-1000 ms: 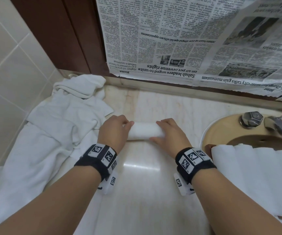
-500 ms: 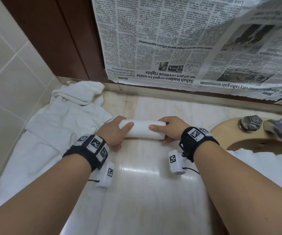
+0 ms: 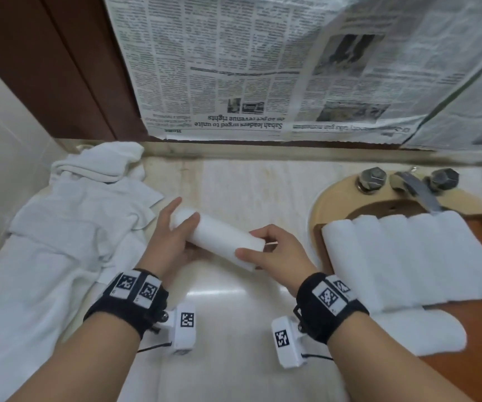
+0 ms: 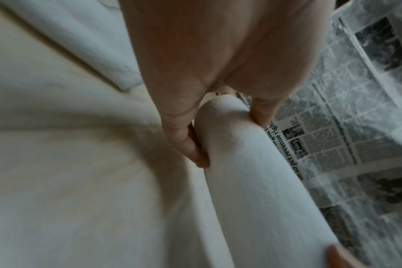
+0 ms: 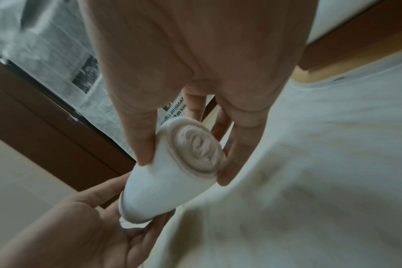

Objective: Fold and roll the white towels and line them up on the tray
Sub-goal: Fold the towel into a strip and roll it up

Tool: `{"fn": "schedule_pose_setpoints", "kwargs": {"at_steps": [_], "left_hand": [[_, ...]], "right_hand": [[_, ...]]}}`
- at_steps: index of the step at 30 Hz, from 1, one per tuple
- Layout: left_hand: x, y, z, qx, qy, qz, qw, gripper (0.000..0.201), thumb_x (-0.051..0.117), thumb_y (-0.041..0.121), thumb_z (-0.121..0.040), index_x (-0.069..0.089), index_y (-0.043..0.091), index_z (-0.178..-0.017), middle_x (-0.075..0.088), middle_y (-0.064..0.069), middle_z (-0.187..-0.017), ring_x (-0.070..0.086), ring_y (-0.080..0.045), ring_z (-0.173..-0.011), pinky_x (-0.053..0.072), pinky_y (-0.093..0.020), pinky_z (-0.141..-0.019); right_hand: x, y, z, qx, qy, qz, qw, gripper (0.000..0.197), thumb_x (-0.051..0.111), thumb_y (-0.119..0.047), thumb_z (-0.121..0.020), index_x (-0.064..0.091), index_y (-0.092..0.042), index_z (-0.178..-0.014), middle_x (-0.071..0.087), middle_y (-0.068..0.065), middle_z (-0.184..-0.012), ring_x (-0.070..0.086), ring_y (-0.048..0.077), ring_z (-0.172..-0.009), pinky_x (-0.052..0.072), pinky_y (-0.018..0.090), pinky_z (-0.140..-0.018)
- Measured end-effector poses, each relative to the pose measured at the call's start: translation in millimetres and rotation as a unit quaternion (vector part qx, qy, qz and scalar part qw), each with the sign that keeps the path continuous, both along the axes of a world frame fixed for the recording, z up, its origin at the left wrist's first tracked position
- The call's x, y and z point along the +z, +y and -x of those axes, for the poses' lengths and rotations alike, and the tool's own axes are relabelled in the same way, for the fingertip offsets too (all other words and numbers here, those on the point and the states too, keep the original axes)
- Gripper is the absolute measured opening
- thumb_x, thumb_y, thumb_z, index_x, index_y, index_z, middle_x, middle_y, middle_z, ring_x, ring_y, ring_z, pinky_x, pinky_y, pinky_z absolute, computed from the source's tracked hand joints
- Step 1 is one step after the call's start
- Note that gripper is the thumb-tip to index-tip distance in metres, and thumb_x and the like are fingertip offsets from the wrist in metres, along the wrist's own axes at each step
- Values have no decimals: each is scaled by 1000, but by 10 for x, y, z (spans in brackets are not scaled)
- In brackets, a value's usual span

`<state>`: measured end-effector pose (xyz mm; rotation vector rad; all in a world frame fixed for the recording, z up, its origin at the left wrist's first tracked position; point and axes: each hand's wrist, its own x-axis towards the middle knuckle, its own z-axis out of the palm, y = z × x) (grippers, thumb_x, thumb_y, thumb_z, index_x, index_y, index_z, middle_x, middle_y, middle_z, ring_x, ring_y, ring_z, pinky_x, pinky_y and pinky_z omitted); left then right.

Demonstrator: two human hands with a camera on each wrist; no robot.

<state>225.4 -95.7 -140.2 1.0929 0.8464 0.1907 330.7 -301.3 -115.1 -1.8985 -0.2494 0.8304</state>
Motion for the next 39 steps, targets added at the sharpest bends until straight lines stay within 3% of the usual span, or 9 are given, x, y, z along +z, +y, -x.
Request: {"fn": "schedule_pose_setpoints", "kwargs": {"at_steps": [2,4,7,12,15,18,27,34,39], "left_hand": [[60,-109,45,12,-27,77,997,70,82,33,-83,48,35,-144,57,-10,-137,63,-35,-120,56,-57,-97],[210,-271,62,-9,-55,104,993,58,78,27,-84,57,14,-136,64,-14,-132,63,-33,-120,55,-48,-99],[455,-558,75,-57,-100,102,988,44,75,22,-80,66,5,-120,72,-10,-114,64,-28,-117,54,-38,-92],[844,-1075,40,-160,-176,20,971,59,79,26,-69,66,5,-123,70,-17,-123,66,-28,-114,53,-37,-94],[1024,-1484,-34,-202,-160,-80,963,60,85,33,-66,69,16,-122,71,-11,-119,67,-26,-111,52,-37,-90],[1137,-2074,-123,-238,-116,-158,951,61,85,44,-62,71,23,-117,74,1,-110,69,-13,-99,53,-22,-77],[1049,-3945,-611,-295,0,-377,878,73,90,68,-54,57,42,-113,63,23,-109,58,8,-99,50,-22,-79],[748,-4716,-933,-302,-17,-490,818,87,85,23,-74,32,46,-138,39,13,-125,54,-10,-109,42,-22,-95],[609,-4907,-1091,-348,9,-554,756,90,67,0,-80,22,41,-147,38,0,-127,60,-25,-101,50,-37,-94]], "right_hand": [[96,-209,137,-4,-29,5,1000,43,93,-39,-66,66,-32,-100,65,1,-113,67,13,-95,57,23,-70],[190,-424,247,-3,-45,8,999,49,93,-44,-62,62,-36,-99,60,-2,-118,64,8,-98,51,16,-66],[378,-787,338,8,-68,5,998,63,96,-45,-58,55,-40,-105,55,-4,-122,60,4,-102,50,15,-70],[729,-1527,258,1,-69,-51,996,92,100,-36,-52,50,-48,-128,53,-5,-126,61,7,-108,55,21,-81],[888,-2064,112,-48,-39,-141,988,82,97,-29,-55,60,-31,-128,65,6,-120,68,15,-106,60,34,-84],[985,-2666,-54,-98,-52,-171,979,60,88,-24,-66,67,-18,-122,72,3,-112,69,12,-102,56,24,-79],[881,-4230,-767,-179,-30,-145,973,50,86,-39,-73,74,-14,-115,73,10,-117,68,25,-108,53,48,-95],[716,-4795,-1185,-197,47,-98,974,35,76,-30,-87,73,-3,-109,75,11,-106,72,18,-91,58,43,-89],[472,-4918,-1391,-219,96,-42,970,38,78,-36,-86,72,-7,-109,75,9,-106,71,24,-98,58,49,-93]]}}
